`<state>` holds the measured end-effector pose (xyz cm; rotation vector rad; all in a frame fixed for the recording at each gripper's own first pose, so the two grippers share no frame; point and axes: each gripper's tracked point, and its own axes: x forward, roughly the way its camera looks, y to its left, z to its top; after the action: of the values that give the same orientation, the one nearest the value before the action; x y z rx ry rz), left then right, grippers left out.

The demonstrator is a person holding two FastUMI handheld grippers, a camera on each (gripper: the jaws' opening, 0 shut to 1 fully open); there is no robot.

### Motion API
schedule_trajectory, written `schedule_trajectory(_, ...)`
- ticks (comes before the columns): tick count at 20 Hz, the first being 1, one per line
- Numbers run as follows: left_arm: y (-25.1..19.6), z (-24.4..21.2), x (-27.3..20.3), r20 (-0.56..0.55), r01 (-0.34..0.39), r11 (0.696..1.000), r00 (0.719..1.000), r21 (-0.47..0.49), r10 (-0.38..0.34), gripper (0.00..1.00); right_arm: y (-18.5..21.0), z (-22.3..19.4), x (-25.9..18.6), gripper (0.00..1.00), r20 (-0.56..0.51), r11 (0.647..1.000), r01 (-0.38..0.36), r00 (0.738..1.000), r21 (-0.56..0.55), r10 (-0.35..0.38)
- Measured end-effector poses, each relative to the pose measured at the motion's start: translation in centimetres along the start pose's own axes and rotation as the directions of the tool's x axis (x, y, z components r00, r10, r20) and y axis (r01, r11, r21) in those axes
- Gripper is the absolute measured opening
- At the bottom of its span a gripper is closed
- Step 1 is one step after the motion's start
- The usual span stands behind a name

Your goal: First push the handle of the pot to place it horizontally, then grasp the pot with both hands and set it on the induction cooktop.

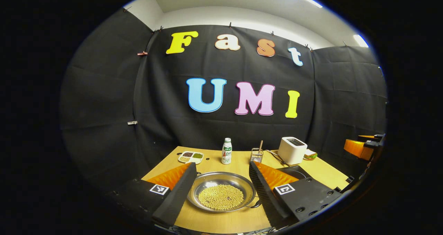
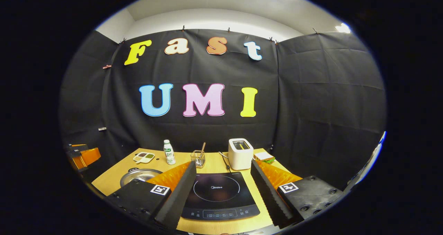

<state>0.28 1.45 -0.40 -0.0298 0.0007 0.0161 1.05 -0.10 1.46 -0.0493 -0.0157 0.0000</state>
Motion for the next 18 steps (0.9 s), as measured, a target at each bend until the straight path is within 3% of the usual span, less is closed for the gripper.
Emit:
schedule_trajectory(1, 0.1, -0.1, 0.0, -0.003, 0.001, 1.000, 1.000, -0.005, -0.001, 0.95, 0.1, 0.4, 0.2, 0.93, 0.008, 1.000, 0.001, 1.000, 0.001, -0.001)
schedule_trajectory(2, 0.1, -0.3, 0.1, -0.006, 0.003, 1.000, 1.000, -0.007, -0.003, 0.95, 0.0, 0.6, 0.5, 0.98, 0.013, 1.000, 0.005, 1.000, 0.000, -0.005)
schedule_trajectory(5, 1.3, -0.2, 0.3, -0.010, -0.025, 1.000, 1.000, -0.009, 0.025, 0.95, 0.1, 0.7, 1.2, 0.98, 0.017, 1.000, 0.011, 1.000, -0.001, -0.011)
schedule_trajectory(18, 2.3, -1.0, 1.8, -0.043, 0.024, 1.000, 0.999, -0.017, -0.025, 0.95, 2.2, 1.4, 3.2, 0.98, 0.027, 1.000, -0.001, 1.000, -0.024, 0.002)
